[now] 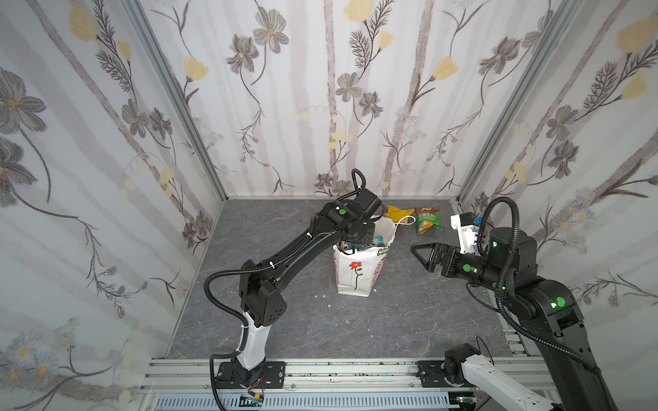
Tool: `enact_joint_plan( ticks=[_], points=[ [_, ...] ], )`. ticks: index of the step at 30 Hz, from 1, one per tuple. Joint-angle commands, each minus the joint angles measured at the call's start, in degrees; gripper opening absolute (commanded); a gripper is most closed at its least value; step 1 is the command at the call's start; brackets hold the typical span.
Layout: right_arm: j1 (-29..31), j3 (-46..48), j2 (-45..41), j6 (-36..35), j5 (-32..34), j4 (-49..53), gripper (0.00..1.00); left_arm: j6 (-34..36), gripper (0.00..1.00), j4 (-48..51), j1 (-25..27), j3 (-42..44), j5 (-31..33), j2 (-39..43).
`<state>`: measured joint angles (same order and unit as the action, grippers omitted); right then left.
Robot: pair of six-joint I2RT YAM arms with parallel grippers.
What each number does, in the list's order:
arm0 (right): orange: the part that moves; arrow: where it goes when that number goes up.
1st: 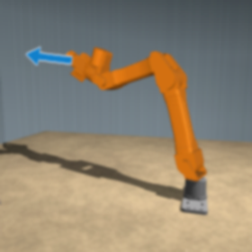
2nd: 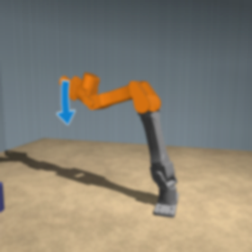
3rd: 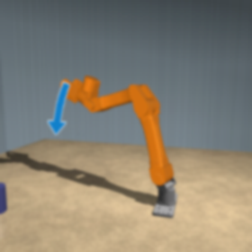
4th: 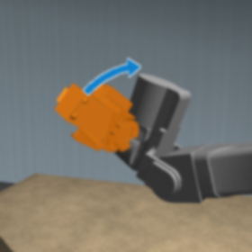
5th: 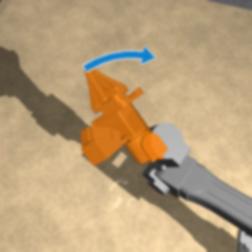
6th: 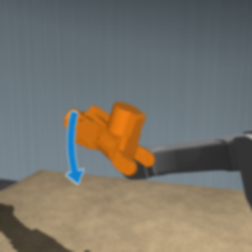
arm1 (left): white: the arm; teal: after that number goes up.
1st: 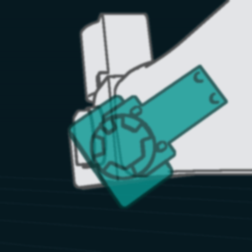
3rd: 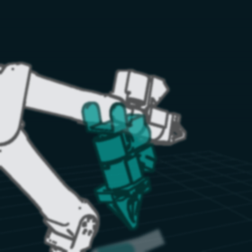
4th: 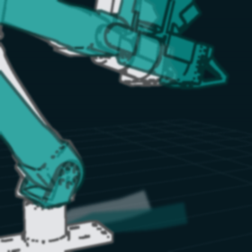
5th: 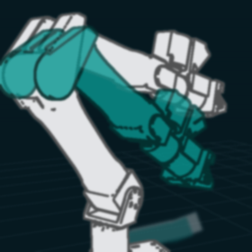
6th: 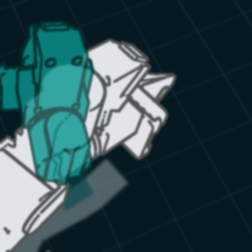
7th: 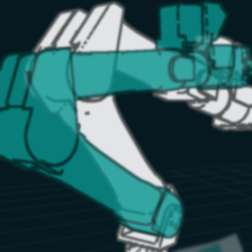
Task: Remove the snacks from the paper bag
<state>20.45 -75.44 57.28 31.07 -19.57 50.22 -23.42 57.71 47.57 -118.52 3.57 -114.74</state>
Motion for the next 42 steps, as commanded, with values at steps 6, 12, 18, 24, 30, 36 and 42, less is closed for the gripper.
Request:
enact_joint_plan(
  ticks=[6, 12, 18, 24, 30, 36, 42],
  points=[
    [-0.1, 0.6, -1.0, 1.0, 1.2, -3.4, 0.99, -3.3, 0.69, -6.7, 0.1, 8.4, 2.4, -1.9],
    [-0.1, 0.6, -1.1, 1.0, 1.2, -3.4, 0.99, -3.5, 0.88, -10.6, -0.4, 11.6, 1.9, -3.7],
    [-0.1, 0.6, -1.2, 1.1, 1.2, -3.5, 0.99, -4.1, 0.98, -11.8, -1.1, 12.5, 4.3, -6.1],
    [-0.1, 0.6, -1.4, 1.2, 1.3, -3.5, 0.99, -4.3, 0.90, -12.9, -1.3, 14.6, 3.8, -8.3],
    [-0.1, 0.1, -1.4, 0.9, 1.3, -3.5, 0.99, -5.9, 0.72, -15.1, -1.3, 18.0, 2.5, -8.5],
    [-0.1, 0.0, -1.1, 0.8, 1.2, -3.5, 0.99, -6.1, 0.42, -15.0, -1.3, 18.2, 1.7, -8.0],
    [-0.1, 0.2, -1.0, 0.9, 1.1, -3.5, 0.99, -5.7, 0.15, -14.4, -1.3, 17.0, 1.0, -7.4]
  ],
)
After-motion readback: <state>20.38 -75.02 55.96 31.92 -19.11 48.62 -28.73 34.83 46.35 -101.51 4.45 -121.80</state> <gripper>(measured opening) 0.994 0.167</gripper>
